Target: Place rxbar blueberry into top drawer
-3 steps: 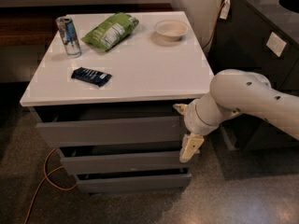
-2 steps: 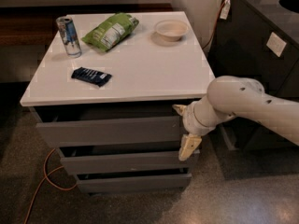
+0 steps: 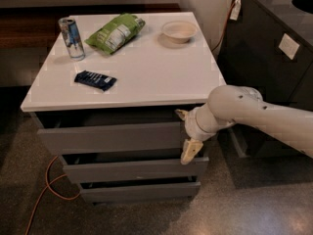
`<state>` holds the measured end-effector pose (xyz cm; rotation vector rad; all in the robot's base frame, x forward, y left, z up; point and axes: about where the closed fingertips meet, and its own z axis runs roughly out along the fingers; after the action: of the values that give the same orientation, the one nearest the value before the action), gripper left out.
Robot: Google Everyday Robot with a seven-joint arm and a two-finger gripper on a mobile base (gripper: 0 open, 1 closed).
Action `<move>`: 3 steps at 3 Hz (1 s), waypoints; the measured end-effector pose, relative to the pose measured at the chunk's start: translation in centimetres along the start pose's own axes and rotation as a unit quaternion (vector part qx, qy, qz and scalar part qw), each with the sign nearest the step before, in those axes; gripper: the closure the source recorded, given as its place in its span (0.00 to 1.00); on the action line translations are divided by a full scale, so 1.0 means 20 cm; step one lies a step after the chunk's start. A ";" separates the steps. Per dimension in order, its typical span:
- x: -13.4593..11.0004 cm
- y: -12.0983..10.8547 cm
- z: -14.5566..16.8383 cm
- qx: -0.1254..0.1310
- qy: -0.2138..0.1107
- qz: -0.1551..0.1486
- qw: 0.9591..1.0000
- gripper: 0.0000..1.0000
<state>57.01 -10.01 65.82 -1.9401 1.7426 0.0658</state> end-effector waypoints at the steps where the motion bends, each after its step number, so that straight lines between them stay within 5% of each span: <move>1: 0.00 -0.04 0.03 0.000 -0.004 0.005 1.000 0.24; 3: -0.03 0.02 -0.05 -0.010 -0.026 0.030 0.999 0.79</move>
Offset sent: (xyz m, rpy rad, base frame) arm 0.0058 -0.0014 0.0074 0.0516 0.0264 -0.0343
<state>56.30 -9.96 66.72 -1.8829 1.7720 0.1531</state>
